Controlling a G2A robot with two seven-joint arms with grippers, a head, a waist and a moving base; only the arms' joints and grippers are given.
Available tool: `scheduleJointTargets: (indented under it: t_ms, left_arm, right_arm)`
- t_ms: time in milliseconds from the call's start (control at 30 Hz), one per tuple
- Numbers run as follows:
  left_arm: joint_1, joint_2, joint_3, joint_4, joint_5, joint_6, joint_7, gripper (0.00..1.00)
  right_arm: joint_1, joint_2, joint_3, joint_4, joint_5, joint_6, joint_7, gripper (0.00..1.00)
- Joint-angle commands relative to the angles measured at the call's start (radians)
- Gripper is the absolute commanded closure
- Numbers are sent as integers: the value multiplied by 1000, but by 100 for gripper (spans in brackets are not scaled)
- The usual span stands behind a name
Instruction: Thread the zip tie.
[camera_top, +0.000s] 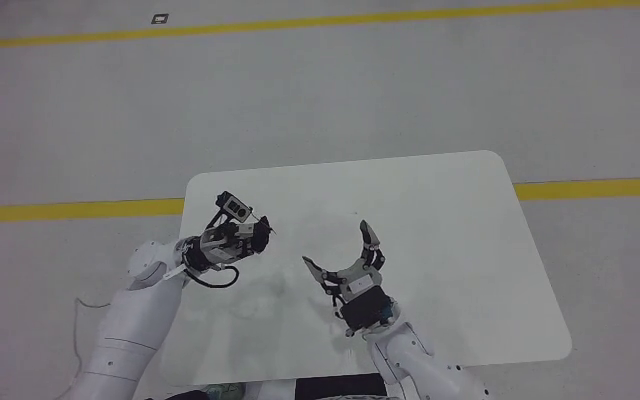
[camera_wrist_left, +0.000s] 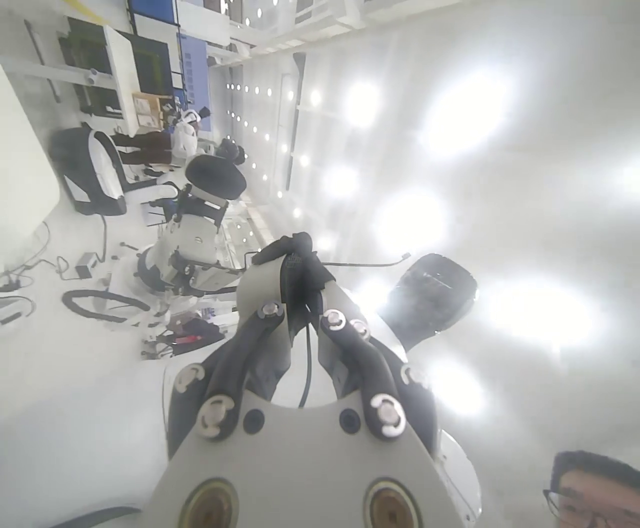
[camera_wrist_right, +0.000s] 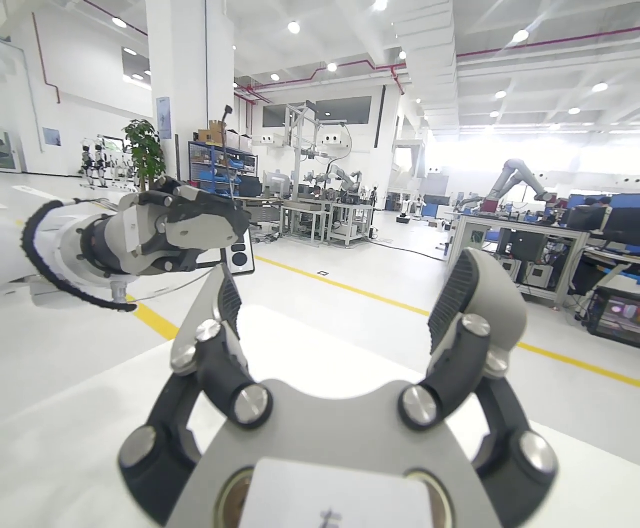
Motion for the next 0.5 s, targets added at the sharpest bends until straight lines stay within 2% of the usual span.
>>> scheduleJointTargets:
  t_ms: [0,167,233,300,367,467]
  left_arm:
    - [-1,0,-2,0,13,-10,0,100]
    - [0,0,-1,1,14,-7,8,100]
    - [5,-2,9,-4,-17,35,44,100]
    - [9,-5,16,0,-106,106,33,100]
    - [7,-5,19,7,-142,161,25,100]
    - [4,-5,26,13,-163,206,11,100]
  right_arm:
    - [0,0,0,0,0,0,0,0]
    - [0,0,0,0,0,0,0,0]
    - [3,-1,2,-4,0,-3,5,0]
    - [17,2,0,9,0,0,-11,0]
    - [34,7,-9,26,0,0,-31,0]
    - [56,11,-26,41,0,0,-46,0]
